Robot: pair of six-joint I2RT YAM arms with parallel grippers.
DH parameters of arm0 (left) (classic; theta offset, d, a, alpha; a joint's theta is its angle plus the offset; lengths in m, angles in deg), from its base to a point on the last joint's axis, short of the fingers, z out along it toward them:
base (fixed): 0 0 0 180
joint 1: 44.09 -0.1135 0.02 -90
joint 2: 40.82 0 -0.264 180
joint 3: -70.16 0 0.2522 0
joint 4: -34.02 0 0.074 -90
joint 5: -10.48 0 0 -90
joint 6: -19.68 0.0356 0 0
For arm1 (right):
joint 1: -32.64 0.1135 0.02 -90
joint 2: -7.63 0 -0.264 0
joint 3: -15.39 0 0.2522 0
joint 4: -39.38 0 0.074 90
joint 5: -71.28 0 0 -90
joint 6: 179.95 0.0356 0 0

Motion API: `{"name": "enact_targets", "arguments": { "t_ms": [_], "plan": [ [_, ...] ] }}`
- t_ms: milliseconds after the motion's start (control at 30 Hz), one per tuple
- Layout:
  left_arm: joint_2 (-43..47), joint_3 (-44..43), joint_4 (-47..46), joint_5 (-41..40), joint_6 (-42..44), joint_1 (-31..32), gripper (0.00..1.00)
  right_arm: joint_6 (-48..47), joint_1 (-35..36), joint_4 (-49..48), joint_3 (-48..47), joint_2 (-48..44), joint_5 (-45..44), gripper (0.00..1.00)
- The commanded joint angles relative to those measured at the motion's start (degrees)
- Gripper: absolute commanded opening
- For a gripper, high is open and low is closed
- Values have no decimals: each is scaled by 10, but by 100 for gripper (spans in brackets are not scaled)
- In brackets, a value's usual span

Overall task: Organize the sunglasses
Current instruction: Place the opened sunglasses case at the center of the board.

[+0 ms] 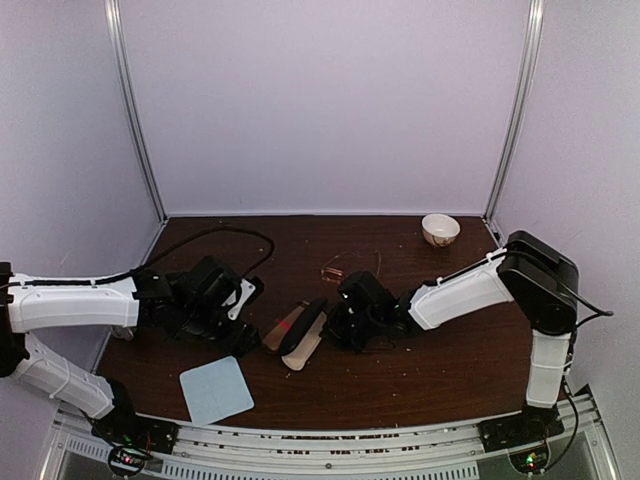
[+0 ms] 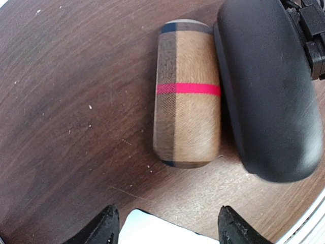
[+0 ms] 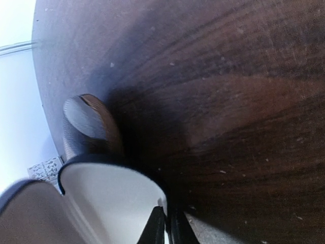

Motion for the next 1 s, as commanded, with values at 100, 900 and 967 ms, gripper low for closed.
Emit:
{"name": "enact_targets", "arguments": {
  "t_ms": [100, 900, 967],
  "plan": [
    [11, 26, -40, 2, 8, -14, 70, 28, 9, 48, -52, 35, -15, 9],
    [14, 38, -55, 21, 18, -38, 69, 29, 5, 45, -82, 58, 0, 36],
    [16, 36, -50, 20, 17, -38, 69, 21, 5, 45, -75, 45, -6, 39]
  ]
}}
